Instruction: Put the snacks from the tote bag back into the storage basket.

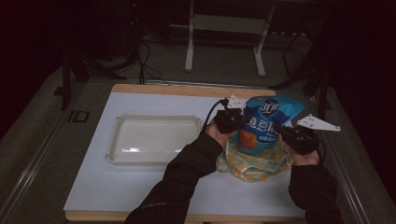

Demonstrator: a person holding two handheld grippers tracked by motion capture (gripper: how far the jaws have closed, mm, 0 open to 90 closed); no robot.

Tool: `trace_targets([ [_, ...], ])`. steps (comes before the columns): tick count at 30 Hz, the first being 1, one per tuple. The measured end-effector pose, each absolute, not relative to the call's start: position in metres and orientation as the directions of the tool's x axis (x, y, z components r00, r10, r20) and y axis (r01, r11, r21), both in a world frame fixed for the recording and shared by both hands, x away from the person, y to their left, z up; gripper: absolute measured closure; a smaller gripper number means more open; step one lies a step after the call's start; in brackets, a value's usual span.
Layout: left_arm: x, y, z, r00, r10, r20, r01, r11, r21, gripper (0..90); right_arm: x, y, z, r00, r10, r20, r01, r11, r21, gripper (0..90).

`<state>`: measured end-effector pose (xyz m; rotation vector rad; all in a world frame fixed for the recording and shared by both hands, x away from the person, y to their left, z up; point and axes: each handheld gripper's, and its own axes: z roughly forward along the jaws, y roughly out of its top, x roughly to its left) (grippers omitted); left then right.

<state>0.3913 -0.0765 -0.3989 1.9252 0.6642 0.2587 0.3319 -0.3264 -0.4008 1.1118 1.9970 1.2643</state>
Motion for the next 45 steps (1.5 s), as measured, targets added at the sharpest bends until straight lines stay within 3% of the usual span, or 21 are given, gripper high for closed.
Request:
trace_targets([
  [22,0.375,-0.055,-0.342,0.819,0.566,-0.090,0.304,-0.295,0.906,88.6,0.318,-0.310,-0.346,-0.553,0.831,-0.056,0.286,0.253,0.924,88.6],
  [45,0.360,0.005,-0.327,0.782,0.619,-0.075,0.314,-0.287,0.905,88.7,0.321,-0.255,-0.333,-0.621,0.781,-0.068,0.250,0.279,0.927,88.7],
])
